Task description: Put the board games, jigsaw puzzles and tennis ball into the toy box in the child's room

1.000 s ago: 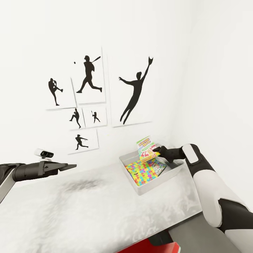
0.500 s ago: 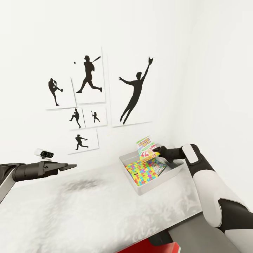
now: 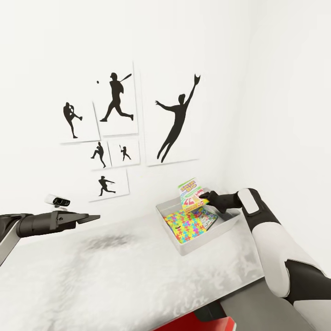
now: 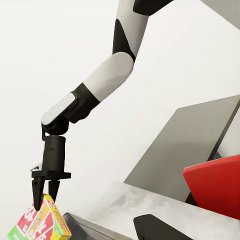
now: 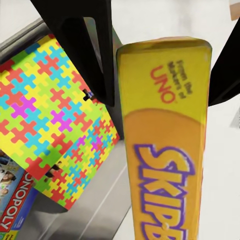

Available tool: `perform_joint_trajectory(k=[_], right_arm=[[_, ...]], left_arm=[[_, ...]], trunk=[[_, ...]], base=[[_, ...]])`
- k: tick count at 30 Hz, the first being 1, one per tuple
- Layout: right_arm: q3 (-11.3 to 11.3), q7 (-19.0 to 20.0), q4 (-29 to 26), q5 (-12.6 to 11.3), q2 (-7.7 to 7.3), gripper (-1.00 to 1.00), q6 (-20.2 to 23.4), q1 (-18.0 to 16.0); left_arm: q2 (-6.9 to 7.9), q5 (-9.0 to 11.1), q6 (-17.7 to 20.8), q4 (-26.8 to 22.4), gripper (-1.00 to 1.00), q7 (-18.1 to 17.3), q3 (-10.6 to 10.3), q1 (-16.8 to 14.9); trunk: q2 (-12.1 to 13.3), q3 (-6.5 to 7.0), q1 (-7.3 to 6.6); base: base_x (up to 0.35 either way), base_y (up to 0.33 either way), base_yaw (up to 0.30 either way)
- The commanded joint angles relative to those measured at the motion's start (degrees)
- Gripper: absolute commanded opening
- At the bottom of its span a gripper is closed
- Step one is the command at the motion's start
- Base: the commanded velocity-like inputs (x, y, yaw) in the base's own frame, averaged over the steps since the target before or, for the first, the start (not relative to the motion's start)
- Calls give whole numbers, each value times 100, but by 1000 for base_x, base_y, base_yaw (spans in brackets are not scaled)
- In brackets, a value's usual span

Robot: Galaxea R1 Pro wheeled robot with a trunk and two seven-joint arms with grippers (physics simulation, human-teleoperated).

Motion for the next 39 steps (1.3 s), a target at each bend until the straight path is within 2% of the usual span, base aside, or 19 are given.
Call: perform_joint_trajectory(k=[1, 39], right_arm=[[-13, -52, -5, -56, 5, -100, 22, -6], [3, -88, 69, -55, 39, -100, 23, 20]], left_arm=[[6, 21, 62, 2, 100, -12, -14, -7], [6, 21, 58, 2, 100, -16, -14, -7]], trunk=[[-14, -14, 4], [-14, -14, 4]], base=[[17, 0, 0], [17, 4, 0]])
